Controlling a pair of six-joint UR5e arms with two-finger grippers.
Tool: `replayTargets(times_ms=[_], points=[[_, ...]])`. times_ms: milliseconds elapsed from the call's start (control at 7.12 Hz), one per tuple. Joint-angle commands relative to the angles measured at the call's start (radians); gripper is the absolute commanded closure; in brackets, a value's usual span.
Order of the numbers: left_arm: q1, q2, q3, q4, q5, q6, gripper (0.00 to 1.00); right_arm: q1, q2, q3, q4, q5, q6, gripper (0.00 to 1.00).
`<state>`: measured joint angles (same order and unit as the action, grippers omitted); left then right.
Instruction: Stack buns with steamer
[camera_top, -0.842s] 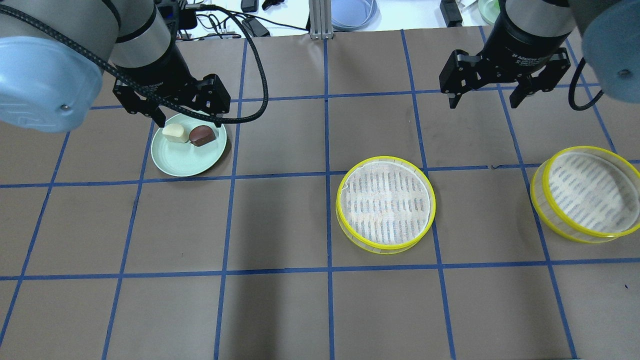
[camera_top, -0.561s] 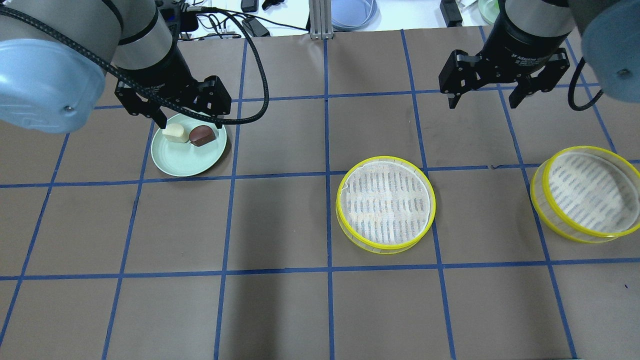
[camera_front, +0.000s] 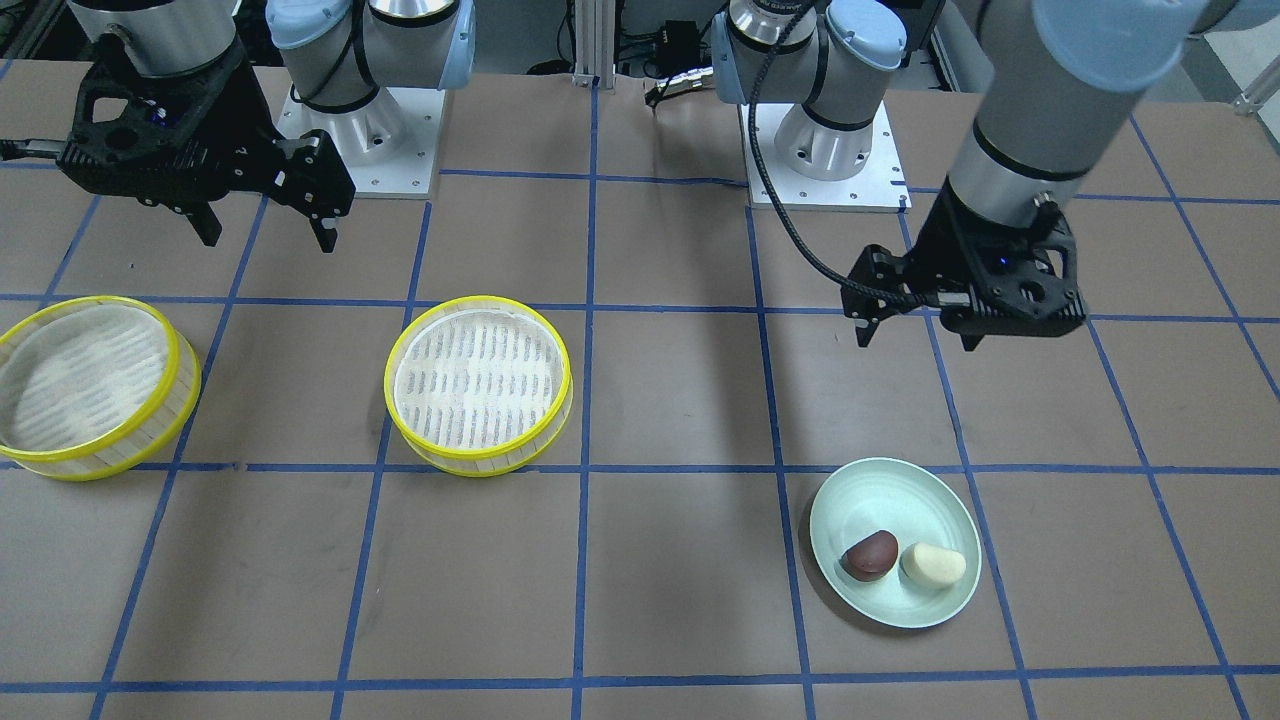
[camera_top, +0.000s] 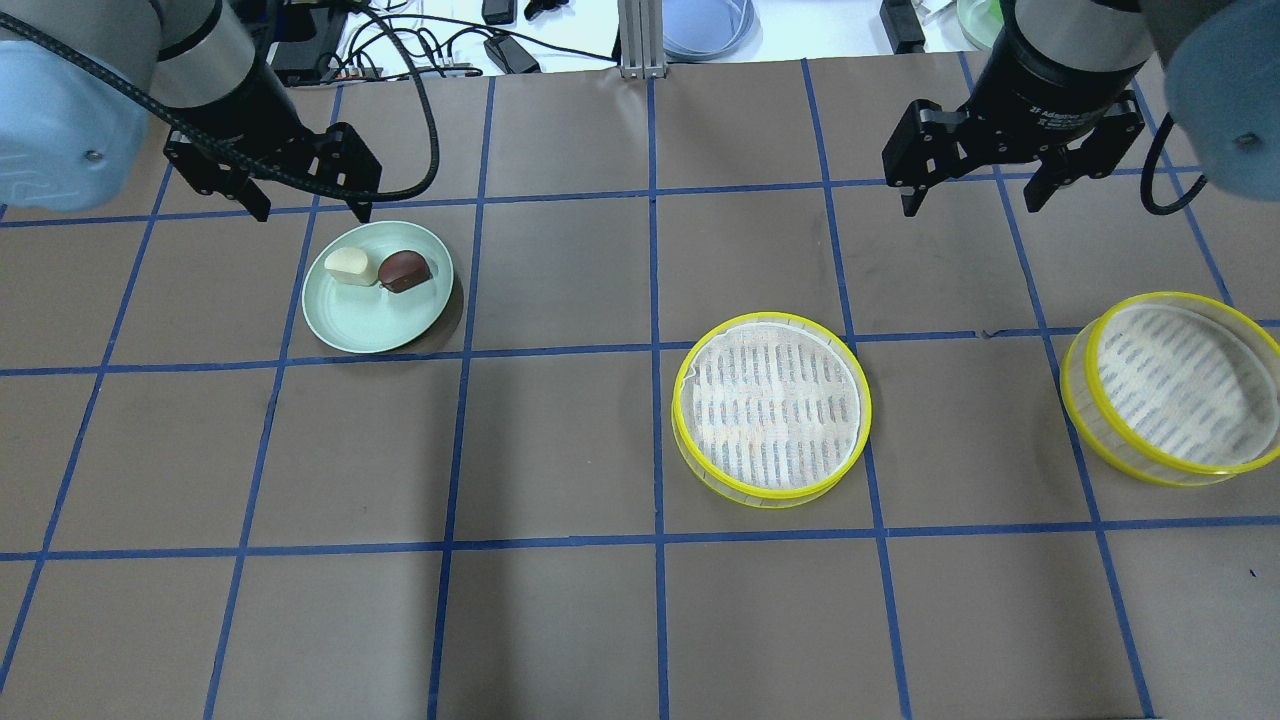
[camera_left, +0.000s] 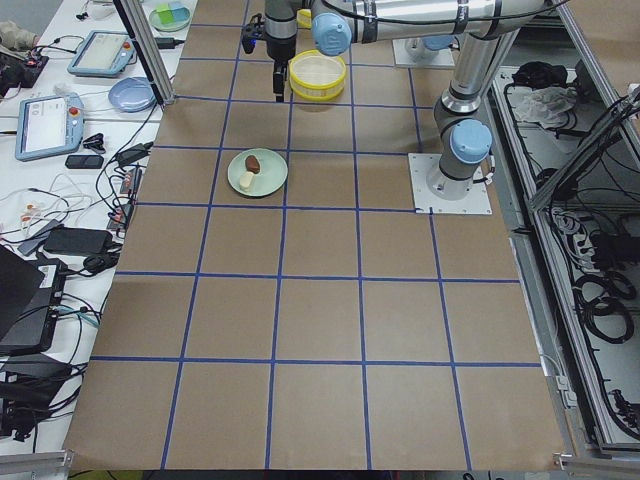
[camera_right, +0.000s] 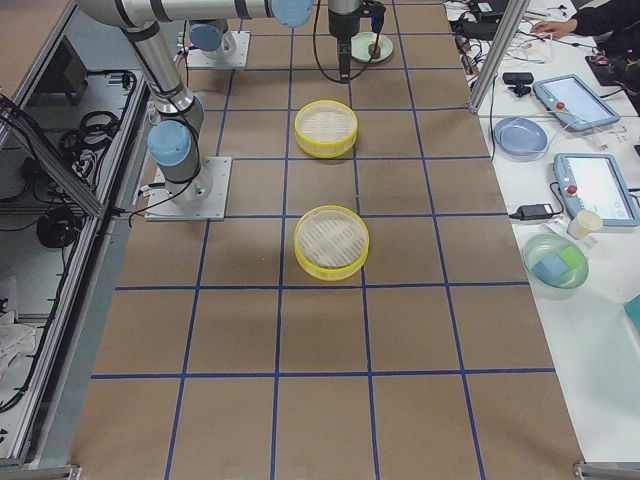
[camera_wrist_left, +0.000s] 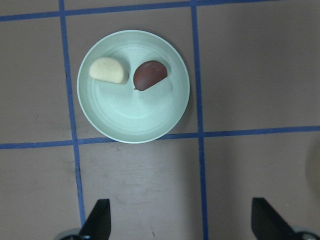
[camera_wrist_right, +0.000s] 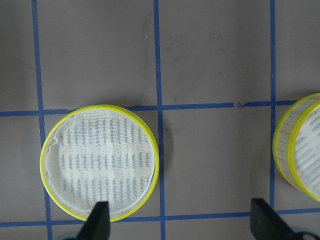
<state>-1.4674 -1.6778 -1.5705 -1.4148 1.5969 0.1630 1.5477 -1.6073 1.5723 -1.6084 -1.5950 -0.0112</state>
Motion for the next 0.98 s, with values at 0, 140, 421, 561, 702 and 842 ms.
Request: replayTargets(times_ms=[0, 140, 421, 561, 702, 842], points=[[0.064, -0.125, -0.029, 0.163, -0.002, 0.104, 0.01, -0.093, 0.006, 0.000, 0.002, -0.002, -0.140, 0.02], [0.067, -0.220, -0.054, 0.332, 0.002, 0.139, 0.02, -0.165, 0.010, 0.003, 0.007, -0.005, -0.291, 0.02], [0.125, -0.342, -0.040, 0.443, -0.003, 0.231, 0.02, -0.333, 0.020, 0.084, -0.008, 0.006, -0.502, 0.04], [0.165, -0.380, -0.037, 0.509, -0.006, 0.301, 0.01, -0.400, 0.039, 0.098, -0.014, 0.006, -0.560, 0.04], [0.165, -0.408, -0.030, 0.525, -0.008, 0.300, 0.01, -0.435, 0.088, 0.098, -0.084, -0.014, -0.652, 0.05], [0.165, -0.436, -0.029, 0.528, -0.027, 0.281, 0.01, -0.501, 0.146, 0.098, -0.149, -0.014, -0.788, 0.05]])
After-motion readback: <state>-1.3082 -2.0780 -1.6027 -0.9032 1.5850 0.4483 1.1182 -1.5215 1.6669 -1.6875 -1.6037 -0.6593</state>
